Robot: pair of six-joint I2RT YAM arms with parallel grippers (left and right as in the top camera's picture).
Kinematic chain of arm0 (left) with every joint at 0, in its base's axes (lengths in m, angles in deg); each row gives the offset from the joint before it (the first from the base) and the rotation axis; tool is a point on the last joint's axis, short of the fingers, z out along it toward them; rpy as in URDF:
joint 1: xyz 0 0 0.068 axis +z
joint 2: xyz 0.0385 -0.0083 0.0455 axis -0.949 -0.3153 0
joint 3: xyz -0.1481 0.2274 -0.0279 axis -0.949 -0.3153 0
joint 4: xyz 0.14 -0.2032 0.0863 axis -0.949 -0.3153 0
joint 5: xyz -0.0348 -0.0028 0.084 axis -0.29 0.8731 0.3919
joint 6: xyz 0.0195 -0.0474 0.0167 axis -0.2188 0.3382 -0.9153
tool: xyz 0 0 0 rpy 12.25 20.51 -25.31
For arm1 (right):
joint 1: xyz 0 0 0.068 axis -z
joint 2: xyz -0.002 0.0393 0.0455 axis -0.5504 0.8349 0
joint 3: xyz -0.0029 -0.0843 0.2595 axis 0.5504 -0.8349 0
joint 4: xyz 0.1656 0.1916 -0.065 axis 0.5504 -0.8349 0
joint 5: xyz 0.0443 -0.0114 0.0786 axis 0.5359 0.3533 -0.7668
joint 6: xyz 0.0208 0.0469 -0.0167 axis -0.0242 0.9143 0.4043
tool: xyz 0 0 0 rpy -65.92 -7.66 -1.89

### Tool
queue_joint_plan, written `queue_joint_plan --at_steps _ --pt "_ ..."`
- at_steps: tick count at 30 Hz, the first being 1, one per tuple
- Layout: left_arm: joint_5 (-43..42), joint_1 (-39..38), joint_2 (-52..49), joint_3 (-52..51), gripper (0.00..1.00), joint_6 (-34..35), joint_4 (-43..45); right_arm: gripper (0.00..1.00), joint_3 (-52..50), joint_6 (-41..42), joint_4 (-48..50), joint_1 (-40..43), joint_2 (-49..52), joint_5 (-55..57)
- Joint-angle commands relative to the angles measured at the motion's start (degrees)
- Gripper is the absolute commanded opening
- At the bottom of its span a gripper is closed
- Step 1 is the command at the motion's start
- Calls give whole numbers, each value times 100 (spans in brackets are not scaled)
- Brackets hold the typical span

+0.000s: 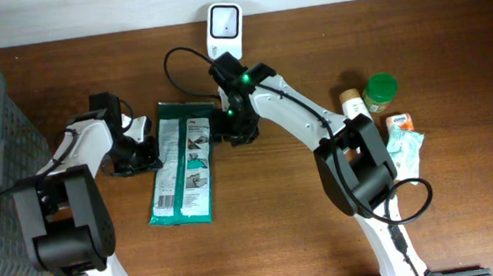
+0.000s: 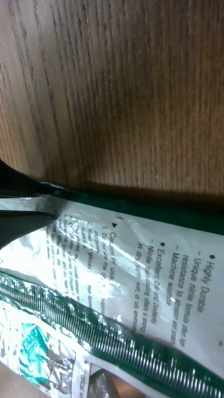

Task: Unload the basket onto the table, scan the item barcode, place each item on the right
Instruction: 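Grasp the gloves pack with the right gripper and lift it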

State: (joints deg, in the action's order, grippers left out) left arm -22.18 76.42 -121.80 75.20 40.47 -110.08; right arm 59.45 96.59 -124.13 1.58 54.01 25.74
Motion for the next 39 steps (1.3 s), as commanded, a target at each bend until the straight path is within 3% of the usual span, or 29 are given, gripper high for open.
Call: queue_joint_plan --at_steps 1,8,10,16,19,23,25,26,31,33,39 --pt "-76 -24 -302 -37 0 -107 13 51 -350 -28 313 -7 22 -413" --pt "-81 -26 -614 -37 0 -105 9 53 -1325 446 929 -380 22 -772" --pt "-83 -42 -614 -37 0 -105 11 64 -1810 546 1480 -529 22 -1180" --pt "-85 -42 -614 -37 0 -105 9 65 -1930 1025 3029 -540 22 -1572" --pt "-83 -42 -614 -37 0 -105 -2 55 -1930 1130 3672 -479 22 -1510" --pt "-83 -42 -614 -37 0 -107 -11 36 -1932 949 3773 -474 20 -1390" --pt "-83 -42 -614 -37 0 -107 -13 20 -1947 940 3773 -570 20 -1198" --pt "-81 -42 -614 -37 0 -107 -13 4 -1947 791 3770 -573 20 -1237" --pt "-79 -39 -428 197 0 -160 -129 4 -1945 -264 3298 -61 -577 -1353" --pt "-81 -42 195 391 1 -199 -199 4 -1945 -610 2769 433 -1204 -1362" --pt "-52 -39 1314 391 16 -197 -275 4 -1945 -1244 1320 1705 -3128 -1821"
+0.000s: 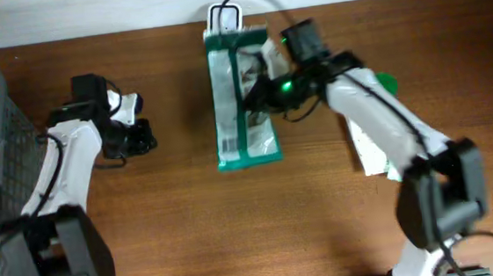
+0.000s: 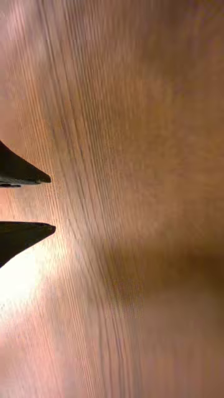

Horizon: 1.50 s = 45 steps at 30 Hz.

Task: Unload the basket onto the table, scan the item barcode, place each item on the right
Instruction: 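Grasp the gloves pack with the right gripper and lift it, then hold the gloves pack up to the white scanner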

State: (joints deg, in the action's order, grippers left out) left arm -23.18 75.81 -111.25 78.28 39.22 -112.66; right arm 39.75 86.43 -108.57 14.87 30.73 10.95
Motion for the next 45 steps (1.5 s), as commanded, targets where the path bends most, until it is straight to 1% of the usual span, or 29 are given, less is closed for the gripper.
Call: queue_joint_plan --at_steps 1,2,3,5,6,8,12,13,16,17,19,21,22,23,24,25,26,27,28,30,32,36,38,40,45 --pt "146 22 256 81 31 -72 -17 4 24 -225 -424 625 -1093 -579" --pt "332 20 256 81 44 -72 -15 4 24 -223 -629 898 -1351 -927" --pt "424 22 256 81 54 -72 -15 4 24 -223 -752 1036 -1445 -1104" --pt "621 22 256 81 64 -72 -17 4 24 -221 -1016 1268 -1515 -1513" --pt "686 22 256 81 77 -72 -15 4 24 -221 -1093 1346 -1515 -1703" --pt "739 20 256 81 99 -72 -15 4 24 -216 -1141 1412 -1519 -1904" --pt "737 22 256 81 99 -72 -15 4 92 70 -1174 1410 -1532 -1956" --pt "737 22 256 81 99 -72 -15 4 256 83 -1180 1403 -1534 -1869" --pt "737 20 256 81 99 -72 -15 4 1204 188 -1596 1196 -1526 -754" --pt "737 22 256 81 99 -72 -15 4 1740 184 -1812 1016 -1488 -155" --pt "737 20 256 81 99 -72 -15 4 3386 -7 -2428 476 -1093 1294" --pt "737 20 256 81 99 -72 -15 4 4599 -293 -2745 164 -557 2063" --pt "737 20 256 81 99 -72 -15 4 5228 -553 -2824 26 -219 2688" --pt "737 20 256 81 99 -72 -15 4 5702 -1062 -2610 -122 111 3460" --pt "737 20 256 81 99 -72 -15 4 5768 -1360 -2288 -234 227 3849" --pt "737 20 256 81 99 -72 -15 4 5766 -2059 -1587 -435 437 4555" --pt "737 20 256 81 99 -72 -15 4 5766 -2531 -1014 -605 664 5219" --pt "737 20 256 81 99 -72 -15 4 5766 -3110 -595 -774 916 5654" --pt "737 20 256 81 99 -72 -15 4 5766 -3397 -378 -859 1080 5888" --pt "737 20 256 81 99 -72 -15 4 5764 -4769 509 -1102 1770 6695" --pt "737 20 256 81 99 -72 -15 4 5761 -5936 1115 -1185 2385 6922" --pt "737 20 256 81 99 -72 -15 4 5757 -6745 2273 -1161 3375 6918" --pt "737 20 256 81 99 -72 -15 10 5755 -7060 3027 -1145 3810 6843" --pt "737 20 256 81 99 -72 -15 10 5755 -7211 3134 -1180 4028 6452" --pt "737 20 256 81 99 -72 -15 10 5735 -7211 3032 -1185 4142 6419"
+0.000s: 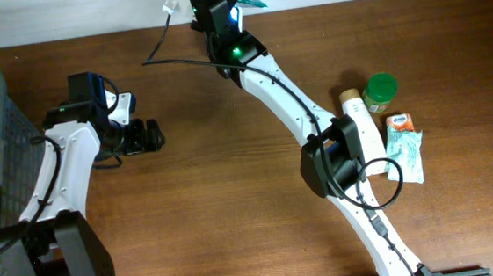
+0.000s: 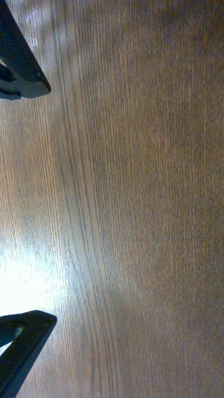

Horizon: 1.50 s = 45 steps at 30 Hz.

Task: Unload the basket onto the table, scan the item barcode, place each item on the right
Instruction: 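Hold the gloves pack up to the white scanner, then lay the gloves pack on the right-side items and release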

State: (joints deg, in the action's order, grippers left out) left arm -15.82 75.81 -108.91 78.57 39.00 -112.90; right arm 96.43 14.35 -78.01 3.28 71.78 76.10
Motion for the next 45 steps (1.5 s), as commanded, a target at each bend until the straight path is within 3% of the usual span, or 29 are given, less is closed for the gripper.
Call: queue_joint_plan --at_steps 1,15,18,23,28,31,36,40,45 --pt "0 22 22 52 99 -50 9 10 68 -2 -22 -31 37 -96" --pt "0 20 22 52 99 -50 9 4 68 7 -92 -31 -264 -92" --pt "0 20 22 52 99 -50 9 4 68 702 -555 -24 -863 -96" --pt "0 20 22 52 99 -50 9 4 70 1937 -2527 -20 -2044 -468" --pt "0 20 22 52 99 -50 9 4 74 4616 -5139 -11 -3617 -872" --pt "0 20 22 52 99 -50 9 4 74 5263 -6583 177 -4406 -1344" --pt "0 20 22 52 99 -50 9 4 -76 5801 -8795 1770 -4896 -2090" --pt "0 20 22 52 99 -50 9 4 -1176 6787 -8789 3263 -4778 -2085" --pt "0 20 22 52 99 -50 9 4 -3401 6975 -7956 4540 -4607 -2535"
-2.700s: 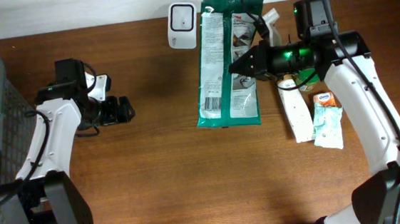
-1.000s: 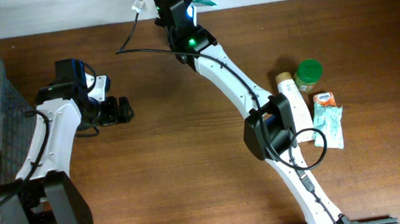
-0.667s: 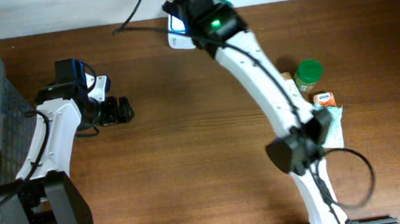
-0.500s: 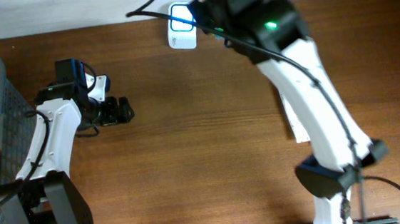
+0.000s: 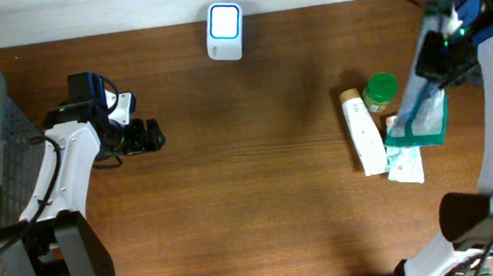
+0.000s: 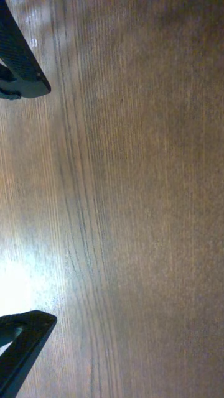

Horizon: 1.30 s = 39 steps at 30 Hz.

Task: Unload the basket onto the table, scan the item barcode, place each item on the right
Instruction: 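Lay the gloves pack on the right-side items and release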

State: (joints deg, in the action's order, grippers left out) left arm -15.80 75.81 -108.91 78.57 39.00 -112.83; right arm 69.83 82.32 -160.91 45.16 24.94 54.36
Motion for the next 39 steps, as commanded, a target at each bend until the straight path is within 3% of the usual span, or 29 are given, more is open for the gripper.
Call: queue_joint_plan --at_steps 1,4,8,11,18,23,27,28,35,39 --pt "-2 20 22 52 99 -50 2 5 -1233 151 750 479 105 -616" --pt "-2 20 22 52 99 -50 2 9 -2208 131 1639 511 109 -664" --pt "-2 20 22 52 99 -50 2 18 -2675 131 1993 514 109 -660" --pt "-2 20 22 52 99 -50 2 49 -2671 131 1976 514 109 -638" --pt "-2 20 22 52 99 -50 2 49 -1399 -63 752 442 -273 -579" --pt "-2 20 22 52 99 -50 2 51 382 -323 -479 -621 -1204 -776" --pt "-2 20 22 52 99 -50 2 52 507 -321 -503 -1768 -2146 -944" --pt "-2 20 22 52 99 -50 2 98 507 -317 -503 -2275 -2575 -944" --pt "-2 20 22 52 99 -50 2 98 503 -321 -501 -2605 -2892 -857" --pt "-2 20 22 52 99 -50 2 98 452 -507 -278 -2592 -2839 -157"
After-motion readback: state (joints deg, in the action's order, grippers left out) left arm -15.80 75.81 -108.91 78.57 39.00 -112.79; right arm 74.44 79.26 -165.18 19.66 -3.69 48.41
